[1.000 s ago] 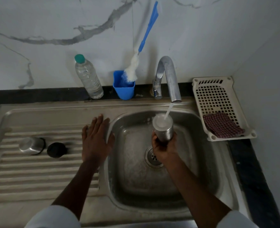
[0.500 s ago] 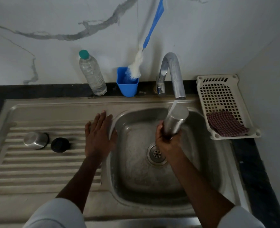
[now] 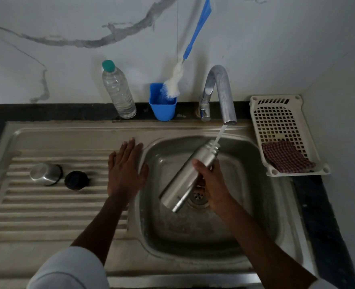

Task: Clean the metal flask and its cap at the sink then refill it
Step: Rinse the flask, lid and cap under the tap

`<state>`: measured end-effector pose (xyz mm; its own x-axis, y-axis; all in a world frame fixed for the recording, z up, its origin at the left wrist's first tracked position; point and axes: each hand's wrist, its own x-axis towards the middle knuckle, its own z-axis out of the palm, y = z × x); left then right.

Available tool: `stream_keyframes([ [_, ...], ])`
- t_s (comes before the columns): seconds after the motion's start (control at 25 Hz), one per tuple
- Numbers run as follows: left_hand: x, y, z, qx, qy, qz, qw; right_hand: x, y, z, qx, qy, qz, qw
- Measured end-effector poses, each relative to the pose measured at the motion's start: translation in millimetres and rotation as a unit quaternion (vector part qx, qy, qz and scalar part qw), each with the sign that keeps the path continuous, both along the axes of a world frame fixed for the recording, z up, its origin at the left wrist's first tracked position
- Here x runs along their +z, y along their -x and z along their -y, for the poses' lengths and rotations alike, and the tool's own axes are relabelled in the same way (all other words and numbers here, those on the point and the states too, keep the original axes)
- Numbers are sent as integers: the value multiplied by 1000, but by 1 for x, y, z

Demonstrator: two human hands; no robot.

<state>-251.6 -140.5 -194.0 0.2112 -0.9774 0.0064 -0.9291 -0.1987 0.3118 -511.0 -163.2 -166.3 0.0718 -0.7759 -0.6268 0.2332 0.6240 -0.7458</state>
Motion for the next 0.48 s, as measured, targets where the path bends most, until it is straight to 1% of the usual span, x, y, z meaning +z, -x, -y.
stream_keyframes([
  [0.08,0,0,0,2,-2,1,1000,-4,5,-3,45,37,-85,995],
  [0.12,0,1,0,1,-2,2,1000,-9,8,-3,46,41,-103,993],
  [0.16,0,1,0,1,-1,3,1000,-13,12,-3,31,31,-97,994],
  [0.2,0,0,0,2,0,1,1000,-16,15,-2,-2,5,-63,998],
  [0.24,1,1,0,2,0,-2,1000,-20,18,0,-48,-34,-5,998],
  [0.28,0,1,-1,3,0,-3,1000,-22,20,1,-99,-77,67,990],
  [0.36,-1,1,-1,2,3,-1,1000,-20,19,7,-182,-153,195,952],
  [0.48,-1,0,-1,-1,12,0,1000,-16,11,21,-265,-180,314,894],
])
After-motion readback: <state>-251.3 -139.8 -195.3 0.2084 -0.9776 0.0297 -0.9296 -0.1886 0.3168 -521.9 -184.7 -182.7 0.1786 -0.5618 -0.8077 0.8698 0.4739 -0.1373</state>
